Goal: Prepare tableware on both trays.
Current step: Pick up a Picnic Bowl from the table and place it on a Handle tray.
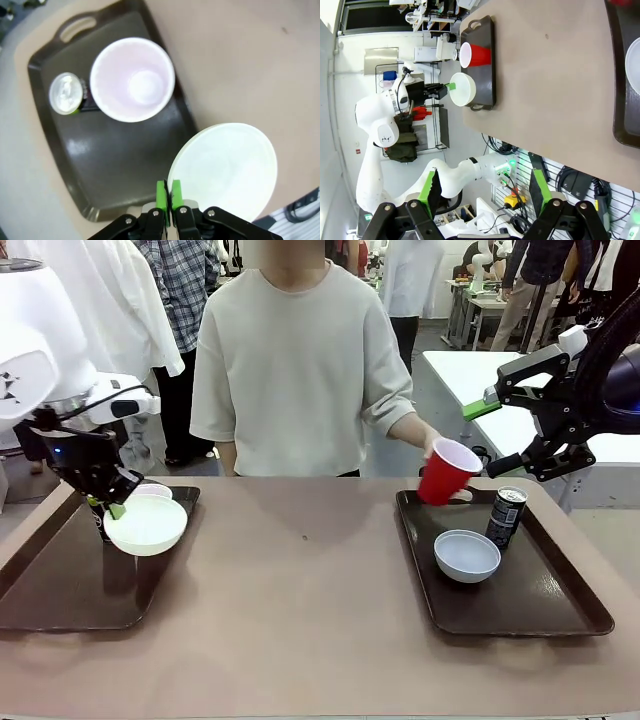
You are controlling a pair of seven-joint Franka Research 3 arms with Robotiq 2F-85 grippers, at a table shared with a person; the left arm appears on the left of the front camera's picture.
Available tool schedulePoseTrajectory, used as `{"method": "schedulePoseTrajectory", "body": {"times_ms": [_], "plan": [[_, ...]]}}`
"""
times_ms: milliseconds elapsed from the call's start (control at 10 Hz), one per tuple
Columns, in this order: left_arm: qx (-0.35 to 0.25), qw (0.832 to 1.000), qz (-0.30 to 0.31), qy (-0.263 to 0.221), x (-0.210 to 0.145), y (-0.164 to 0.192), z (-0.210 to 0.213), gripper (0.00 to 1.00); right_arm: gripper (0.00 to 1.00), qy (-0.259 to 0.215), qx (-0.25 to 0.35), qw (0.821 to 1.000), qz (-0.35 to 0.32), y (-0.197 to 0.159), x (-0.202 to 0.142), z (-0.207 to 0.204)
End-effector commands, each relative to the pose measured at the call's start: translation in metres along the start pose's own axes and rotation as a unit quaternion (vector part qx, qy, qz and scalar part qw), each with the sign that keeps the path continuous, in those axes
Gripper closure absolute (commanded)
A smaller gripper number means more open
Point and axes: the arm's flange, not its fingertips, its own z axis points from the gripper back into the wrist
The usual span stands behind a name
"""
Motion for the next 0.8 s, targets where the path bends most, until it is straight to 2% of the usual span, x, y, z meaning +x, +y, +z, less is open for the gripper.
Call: {"method": "schedulePoseTrajectory", "body": {"times_ms": [0, 400, 700], "plan": [[-0.001, 1.000, 0.007, 0.006, -0.007, 0.026, -0.008, 1.00, 0.08, 0.007, 0.003, 1.000, 0.009, -0.001, 0.003, 0.001], [-0.044, 0.999, 0.012, 0.000, -0.029, 0.072, -0.036, 1.00, 0.08, 0.007, 0.003, 1.000, 0.009, -0.001, 0.003, 0.001], [-0.082, 0.997, 0.009, -0.001, -0.052, 0.091, -0.070, 1.00, 0.08, 0.007, 0.003, 1.000, 0.009, -0.001, 0.003, 0.001]]}}
